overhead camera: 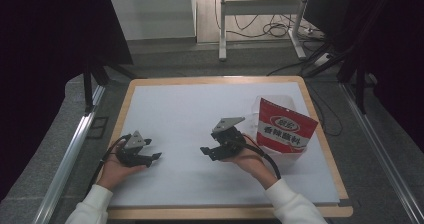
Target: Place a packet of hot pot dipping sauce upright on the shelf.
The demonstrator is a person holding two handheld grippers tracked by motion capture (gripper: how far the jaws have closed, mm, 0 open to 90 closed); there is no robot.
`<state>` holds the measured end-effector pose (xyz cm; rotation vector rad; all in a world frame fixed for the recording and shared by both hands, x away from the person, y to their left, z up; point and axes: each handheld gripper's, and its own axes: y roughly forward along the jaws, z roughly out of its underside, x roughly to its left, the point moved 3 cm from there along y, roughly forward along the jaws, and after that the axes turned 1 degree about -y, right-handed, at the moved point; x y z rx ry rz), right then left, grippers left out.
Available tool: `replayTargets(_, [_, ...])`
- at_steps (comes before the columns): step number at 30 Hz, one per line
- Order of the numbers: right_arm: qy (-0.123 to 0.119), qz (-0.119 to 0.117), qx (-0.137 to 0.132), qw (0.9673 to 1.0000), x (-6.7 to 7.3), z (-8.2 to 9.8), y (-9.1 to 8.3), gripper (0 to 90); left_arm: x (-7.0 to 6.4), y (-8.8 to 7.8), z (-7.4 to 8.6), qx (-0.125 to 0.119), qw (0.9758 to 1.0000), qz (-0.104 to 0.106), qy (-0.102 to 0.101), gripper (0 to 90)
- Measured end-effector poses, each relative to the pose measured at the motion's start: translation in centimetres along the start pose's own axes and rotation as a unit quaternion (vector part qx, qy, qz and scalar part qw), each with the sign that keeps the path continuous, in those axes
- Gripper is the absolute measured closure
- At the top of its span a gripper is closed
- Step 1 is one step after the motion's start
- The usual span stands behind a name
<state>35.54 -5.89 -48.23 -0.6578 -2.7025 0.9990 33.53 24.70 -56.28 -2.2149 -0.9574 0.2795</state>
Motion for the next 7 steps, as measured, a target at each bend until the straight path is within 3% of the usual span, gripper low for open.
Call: replayTargets(7, [0.003, 0.015, 0.005, 0.9999, 0.10, 0.90, -0.08, 31.9, 0.03, 0.09, -0.02, -0.001, 1.0000, 0.001, -0.002, 31.7])
